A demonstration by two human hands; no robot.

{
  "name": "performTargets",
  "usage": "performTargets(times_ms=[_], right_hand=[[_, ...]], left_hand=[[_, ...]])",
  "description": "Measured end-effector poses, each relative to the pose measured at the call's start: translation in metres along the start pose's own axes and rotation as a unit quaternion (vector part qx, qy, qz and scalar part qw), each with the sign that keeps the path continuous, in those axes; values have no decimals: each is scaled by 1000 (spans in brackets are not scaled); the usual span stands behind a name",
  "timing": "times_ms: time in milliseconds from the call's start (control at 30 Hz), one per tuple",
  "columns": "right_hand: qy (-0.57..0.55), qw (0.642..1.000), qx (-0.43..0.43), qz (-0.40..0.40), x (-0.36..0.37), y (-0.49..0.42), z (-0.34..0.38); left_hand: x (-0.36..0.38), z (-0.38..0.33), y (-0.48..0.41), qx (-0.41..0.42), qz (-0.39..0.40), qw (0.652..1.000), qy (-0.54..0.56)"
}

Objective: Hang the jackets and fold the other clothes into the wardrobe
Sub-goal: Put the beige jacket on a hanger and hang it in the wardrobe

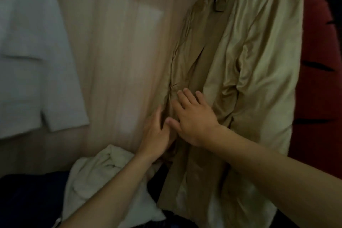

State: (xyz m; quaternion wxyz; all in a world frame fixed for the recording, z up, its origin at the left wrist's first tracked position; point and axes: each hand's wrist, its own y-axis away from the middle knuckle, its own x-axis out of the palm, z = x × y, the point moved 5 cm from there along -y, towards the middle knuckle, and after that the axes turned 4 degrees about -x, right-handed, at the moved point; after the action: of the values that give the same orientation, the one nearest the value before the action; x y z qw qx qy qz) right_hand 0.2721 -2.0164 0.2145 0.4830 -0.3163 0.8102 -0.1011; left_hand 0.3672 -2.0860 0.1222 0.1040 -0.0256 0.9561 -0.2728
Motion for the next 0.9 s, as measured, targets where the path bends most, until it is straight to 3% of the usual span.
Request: performTargets(times_ms=[233, 500, 767, 900], right_hand=[[-80, 994, -33, -69, -40, 61, 16], [-292, 951, -27, -96, -66, 120, 38], [-341, 937, -8, -77, -96, 197, 29], [-305, 950, 13, -67, -111, 249, 17]], left_hand=[[-49, -51, 93, -19, -61, 996, -61], [-78, -96, 201, -40, -77, 977, -194], [-78, -135, 253, -1, -70, 949, -308], [-68, -148, 276, 31, -35, 955, -293]])
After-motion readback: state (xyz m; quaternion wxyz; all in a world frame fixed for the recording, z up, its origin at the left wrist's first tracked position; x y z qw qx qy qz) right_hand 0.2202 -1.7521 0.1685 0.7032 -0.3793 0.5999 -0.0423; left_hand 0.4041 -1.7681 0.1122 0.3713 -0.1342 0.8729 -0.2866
